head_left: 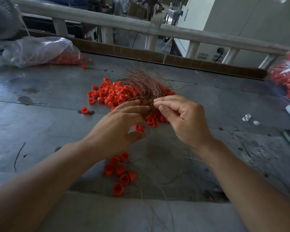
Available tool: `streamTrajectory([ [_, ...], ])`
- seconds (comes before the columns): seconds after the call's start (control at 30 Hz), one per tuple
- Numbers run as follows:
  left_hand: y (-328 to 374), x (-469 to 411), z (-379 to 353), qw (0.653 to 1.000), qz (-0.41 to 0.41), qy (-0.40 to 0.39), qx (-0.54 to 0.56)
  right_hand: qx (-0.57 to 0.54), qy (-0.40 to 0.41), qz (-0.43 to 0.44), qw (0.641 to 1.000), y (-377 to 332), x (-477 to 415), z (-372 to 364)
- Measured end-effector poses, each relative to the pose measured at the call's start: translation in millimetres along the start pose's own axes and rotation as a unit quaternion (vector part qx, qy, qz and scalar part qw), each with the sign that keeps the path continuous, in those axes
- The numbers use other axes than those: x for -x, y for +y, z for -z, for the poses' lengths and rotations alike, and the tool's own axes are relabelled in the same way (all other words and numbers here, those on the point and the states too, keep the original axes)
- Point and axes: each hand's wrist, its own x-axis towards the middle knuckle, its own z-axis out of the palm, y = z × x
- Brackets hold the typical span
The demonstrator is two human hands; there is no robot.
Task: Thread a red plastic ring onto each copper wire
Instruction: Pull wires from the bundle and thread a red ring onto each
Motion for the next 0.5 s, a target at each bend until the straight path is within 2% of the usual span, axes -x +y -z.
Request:
streamTrajectory([
  [0.27,-3,-2,-8,0.999,0.017,-0.038,-0.035,-0.126,0.013,-0.055,0.990,-4,-2,5],
  [0.4,-4,-1,-8,0.999,0.013,-0.044,-0.027,-0.120,0.021,-0.122,0.985,2,-1,5],
  [0.5,-2,0,-7,0.999,0.005,-0.044,-0.025,-0.071,-0.015,-0.158,0.985,6,0,4],
])
